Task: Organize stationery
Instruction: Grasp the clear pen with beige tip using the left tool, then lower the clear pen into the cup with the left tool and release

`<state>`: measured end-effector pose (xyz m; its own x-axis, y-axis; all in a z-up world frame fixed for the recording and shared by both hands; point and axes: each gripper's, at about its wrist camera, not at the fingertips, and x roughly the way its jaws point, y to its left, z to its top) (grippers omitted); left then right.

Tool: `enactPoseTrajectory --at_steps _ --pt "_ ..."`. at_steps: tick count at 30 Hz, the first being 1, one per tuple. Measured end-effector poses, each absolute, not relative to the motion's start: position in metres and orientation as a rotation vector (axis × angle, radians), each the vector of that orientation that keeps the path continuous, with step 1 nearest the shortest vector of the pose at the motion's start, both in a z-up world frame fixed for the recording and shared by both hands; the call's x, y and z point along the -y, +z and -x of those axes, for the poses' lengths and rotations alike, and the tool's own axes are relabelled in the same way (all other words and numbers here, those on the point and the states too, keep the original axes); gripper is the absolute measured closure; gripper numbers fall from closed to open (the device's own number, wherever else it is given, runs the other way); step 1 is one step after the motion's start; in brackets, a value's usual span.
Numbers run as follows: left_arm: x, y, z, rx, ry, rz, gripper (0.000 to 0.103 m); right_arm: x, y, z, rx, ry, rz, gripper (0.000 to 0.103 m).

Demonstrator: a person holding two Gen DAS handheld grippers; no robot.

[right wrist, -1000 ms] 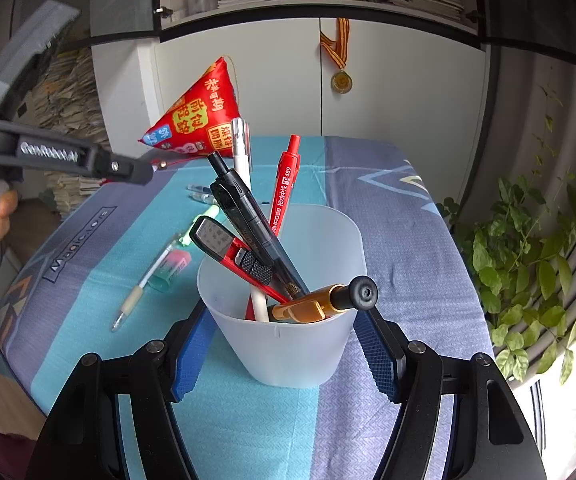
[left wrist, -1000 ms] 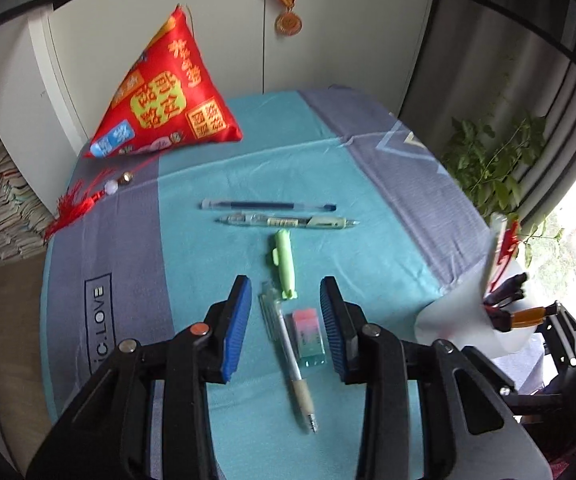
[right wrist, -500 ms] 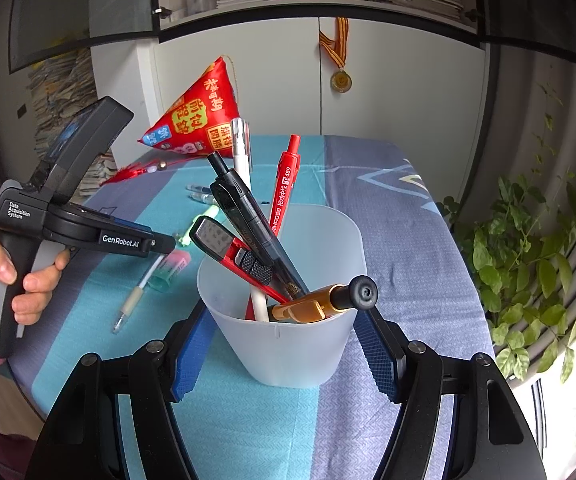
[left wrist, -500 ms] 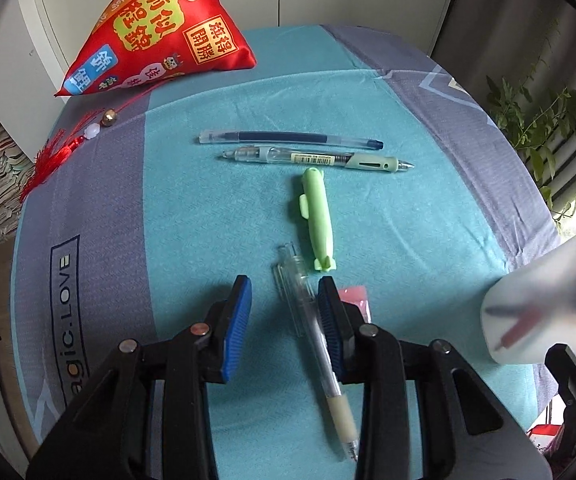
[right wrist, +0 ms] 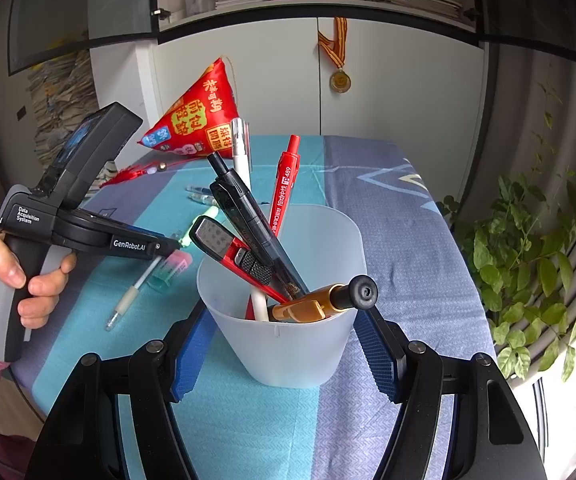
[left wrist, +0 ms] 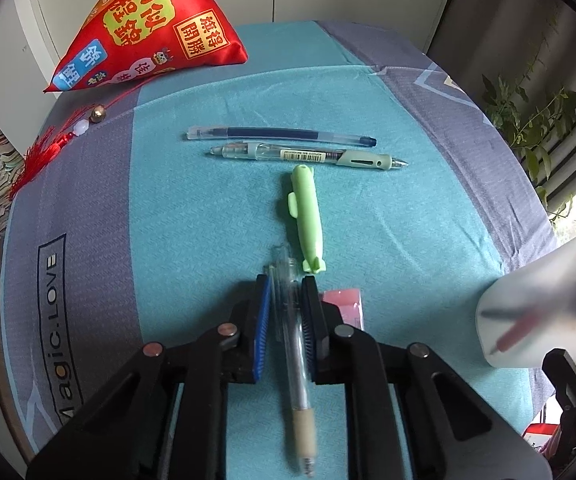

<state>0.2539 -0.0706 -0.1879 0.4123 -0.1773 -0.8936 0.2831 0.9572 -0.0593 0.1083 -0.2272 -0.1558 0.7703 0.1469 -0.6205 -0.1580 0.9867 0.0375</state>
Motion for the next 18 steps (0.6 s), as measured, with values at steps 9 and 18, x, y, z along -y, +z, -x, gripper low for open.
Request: enactPoseTrajectory --at_steps 9,18 --pt "0.069 -0.157 -0.231 -1.034 -0.338 -0.091 0.091 0.227 -0.156 -0.108 -0.671 0.164 0.018 0.033" --pt "0.063 -0.112 -0.206 -0.917 -0.393 -0.068 0.092 0.226 -0.156 -0.108 -0.671 0.16 0.019 0.033"
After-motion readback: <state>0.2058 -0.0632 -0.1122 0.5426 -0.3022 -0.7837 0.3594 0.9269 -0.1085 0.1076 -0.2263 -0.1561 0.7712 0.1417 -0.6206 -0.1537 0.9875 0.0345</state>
